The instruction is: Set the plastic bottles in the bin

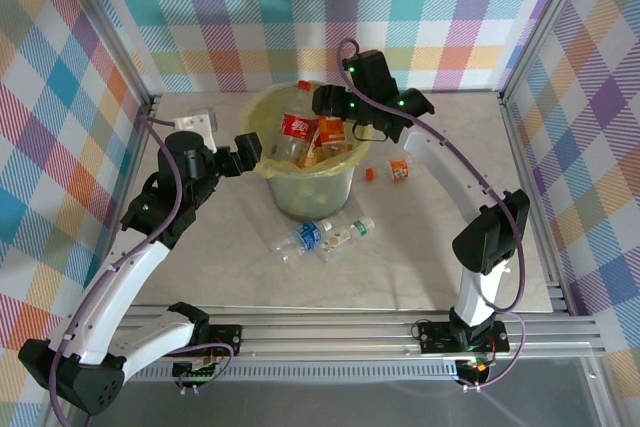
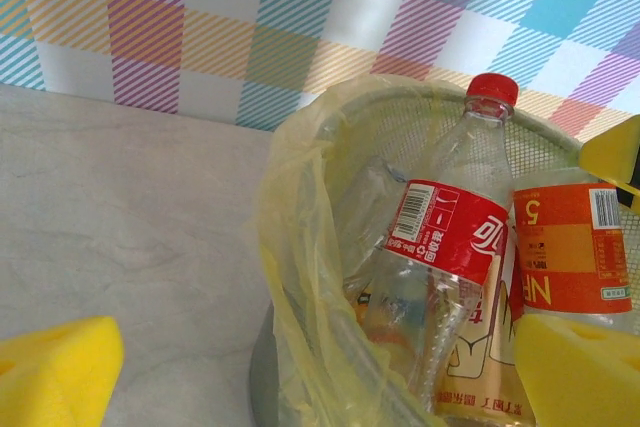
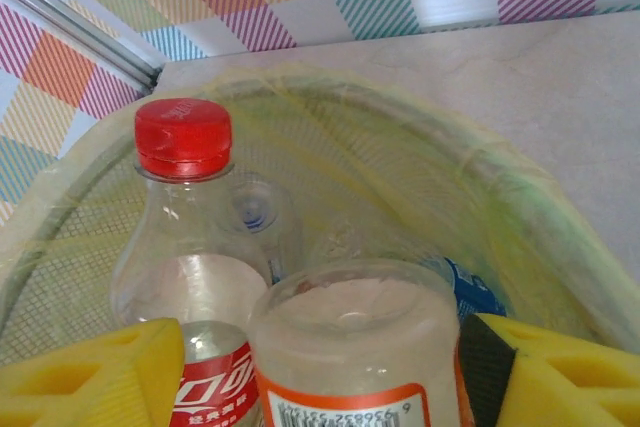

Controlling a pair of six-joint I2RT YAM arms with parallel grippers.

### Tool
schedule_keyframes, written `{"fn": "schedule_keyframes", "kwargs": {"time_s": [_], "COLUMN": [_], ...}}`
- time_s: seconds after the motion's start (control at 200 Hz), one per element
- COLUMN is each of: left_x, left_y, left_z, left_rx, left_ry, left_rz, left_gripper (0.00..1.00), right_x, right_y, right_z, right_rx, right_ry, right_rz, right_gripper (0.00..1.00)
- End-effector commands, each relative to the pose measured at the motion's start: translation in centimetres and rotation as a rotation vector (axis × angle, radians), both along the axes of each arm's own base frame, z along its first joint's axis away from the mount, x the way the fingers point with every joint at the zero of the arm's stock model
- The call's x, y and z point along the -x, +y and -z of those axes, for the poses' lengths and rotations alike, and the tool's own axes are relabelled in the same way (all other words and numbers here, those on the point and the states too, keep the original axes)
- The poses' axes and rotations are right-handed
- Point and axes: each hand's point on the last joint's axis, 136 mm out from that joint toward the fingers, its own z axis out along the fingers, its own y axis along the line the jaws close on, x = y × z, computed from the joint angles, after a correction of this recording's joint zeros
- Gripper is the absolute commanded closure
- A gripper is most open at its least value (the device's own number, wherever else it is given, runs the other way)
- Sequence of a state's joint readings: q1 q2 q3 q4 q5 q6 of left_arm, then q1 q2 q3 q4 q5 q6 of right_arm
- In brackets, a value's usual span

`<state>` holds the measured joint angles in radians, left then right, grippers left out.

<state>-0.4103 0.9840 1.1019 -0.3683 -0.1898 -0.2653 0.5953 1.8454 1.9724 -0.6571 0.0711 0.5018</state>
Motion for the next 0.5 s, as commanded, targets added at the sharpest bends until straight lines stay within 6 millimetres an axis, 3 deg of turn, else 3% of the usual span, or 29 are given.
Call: {"fn": "schedule_keyframes", "kwargs": {"time_s": [0.0,0.205,0.36,0.495], "left_x": [0.8,1.3,1.4,1.4], "left_y": [0.5,1.0,1.1,1.4], "left_z": [-0.9,-1.1,-0.8,-0.5], "left_rx": [-0.006,-0.008,-0.012,-0.018], "left_ry": [-0.019,-0.027,-0.019,-0.015], "left_rz": [-0.009,-0.024,-0.028,-0.039], "left_gripper": [0.0,0.0,0.0,0.0], "right_x": [0.0,0.1,0.2,0.4], "right_y": [-0.7,-1.4,-1.8,-3.7], "right_z": [-1.3,-2.9,-5.9,-8.6], "right_rx": [0.033,0.058,0.07,0.115], "right_ry": [-0.038,-0.085,-0.149,-0.205], "right_rz": [0.016,0.021,0.011,0.061], "right_gripper": [0.23,0.15,0.13,0.08]}}
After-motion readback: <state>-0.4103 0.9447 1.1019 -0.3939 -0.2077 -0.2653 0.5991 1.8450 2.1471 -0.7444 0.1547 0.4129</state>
